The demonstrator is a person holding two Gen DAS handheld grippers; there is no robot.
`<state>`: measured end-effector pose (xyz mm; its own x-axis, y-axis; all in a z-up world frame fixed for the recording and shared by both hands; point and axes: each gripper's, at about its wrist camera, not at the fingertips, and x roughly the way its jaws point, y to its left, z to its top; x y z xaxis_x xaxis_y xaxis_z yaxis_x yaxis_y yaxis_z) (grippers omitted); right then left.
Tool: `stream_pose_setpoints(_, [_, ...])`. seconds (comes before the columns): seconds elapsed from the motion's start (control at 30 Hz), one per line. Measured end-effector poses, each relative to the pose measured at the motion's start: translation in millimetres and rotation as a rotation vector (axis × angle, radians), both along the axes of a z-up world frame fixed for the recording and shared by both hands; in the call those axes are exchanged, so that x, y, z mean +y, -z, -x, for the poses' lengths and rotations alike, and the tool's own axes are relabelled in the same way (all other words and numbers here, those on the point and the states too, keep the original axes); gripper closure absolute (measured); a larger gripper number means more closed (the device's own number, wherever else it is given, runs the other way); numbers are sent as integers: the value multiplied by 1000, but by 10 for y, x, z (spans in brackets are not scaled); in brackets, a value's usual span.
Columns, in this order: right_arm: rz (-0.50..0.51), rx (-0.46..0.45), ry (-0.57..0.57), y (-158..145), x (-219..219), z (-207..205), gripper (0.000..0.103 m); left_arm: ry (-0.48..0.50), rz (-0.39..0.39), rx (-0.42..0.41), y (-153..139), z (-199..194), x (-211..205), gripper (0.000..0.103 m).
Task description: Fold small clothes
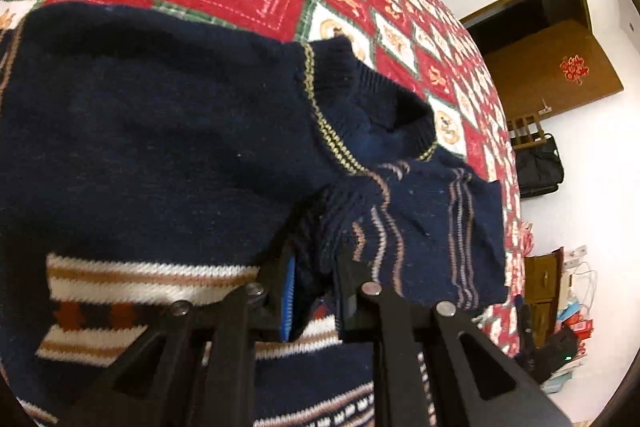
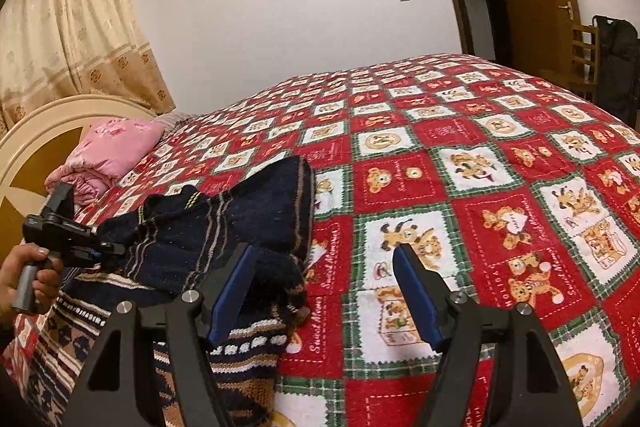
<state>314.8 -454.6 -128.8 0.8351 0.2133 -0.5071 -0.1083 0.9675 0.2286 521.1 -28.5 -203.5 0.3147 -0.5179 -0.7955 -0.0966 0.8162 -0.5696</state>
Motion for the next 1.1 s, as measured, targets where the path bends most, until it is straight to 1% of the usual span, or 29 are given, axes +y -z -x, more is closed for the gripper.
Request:
stream_pose_setpoints(0.03, [4, -1, -4, 0, 15, -1, 31, -1, -12, -12, 0, -6, -18, 84])
stream_pose_setpoints(0.13, [25, -9, -18, -18, 78, 16, 31, -10, -23, -31, -21, 3, -9, 83])
stream_pose_setpoints(0.17, [23, -17, -26, -38, 103, 25, 31, 3, -40, -38, -47, 14, -11, 83])
stream_pose_setpoints(0.2, [24, -23, -25, -53, 129, 29, 31, 13, -58, -47, -75, 33, -5, 81])
stream_pose_setpoints(0.27, [49, -18, -43, -112, 249, -23, 31, 30, -112, -75, -163, 76, 23, 73])
stream_pose_setpoints(0.33, [92, -35, -83, -206, 437, -80, 31, 34, -169, -106, -236, 127, 100, 53])
stream_pose_setpoints(0.4, [139, -28, -118, -259, 617, -179, 31, 8, -188, -117, -245, 179, 241, 46])
stream_pose_setpoints(0.47, [178, 37, -145, -194, 811, -378, 31, -27, -203, -99, -210, 215, 420, 46])
stream_pose_setpoints(0.5, [179, 67, -154, -126, 864, -444, 31, -43, -201, -95, -194, 237, 493, 46])
stream_pose_setpoints(0.53, [186, 116, -172, -39, 903, -506, 31, -57, -191, -95, -188, 260, 570, 46])
stream_pose_setpoints(0.57, [201, 205, -192, 100, 954, -585, 31, -71, -180, -98, -191, 294, 643, 46])
stream_pose_setpoints(0.63, [225, 321, -197, 334, 981, -609, 31, -81, -158, -120, -219, 388, 772, 46])
stream_pose_setpoints(0.67, [267, 327, -208, 381, 1010, -562, 31, -73, -153, -136, -240, 437, 815, 46])
stream_pose_setpoints(0.7, [311, 302, -215, 343, 1039, -476, 31, -63, -167, -152, -260, 491, 851, 46])
stream_pose_setpoints(0.73, [325, 306, -219, 302, 1055, -420, 31, -59, -188, -161, -278, 527, 869, 46])
stream_pose_setpoints(0.8, [328, 303, -204, 206, 1086, -360, 31, -37, -215, -185, -295, 625, 916, 45])
stream_pose_setpoints(0.87, [298, 282, -199, 54, 1184, -355, 31, -37, -222, -211, -306, 727, 967, 40])
stream_pose_setpoints(0.9, [277, 279, -214, -9, 1285, -366, 31, -40, -211, -220, -307, 759, 980, 38])
stream_pose_setpoints(0.97, [267, 270, -260, -114, 1571, -423, 31, -45, -183, -230, -311, 852, 996, 38])
stream_pose_setpoints(1.03, [315, 258, -300, -148, 1968, -486, 31, -43, -161, -235, -311, 943, 992, 38])
stream_pose_setpoints(1.1, [364, 277, -347, -104, 2383, -607, 31, -37, -148, -245, -328, 1059, 1052, 38])
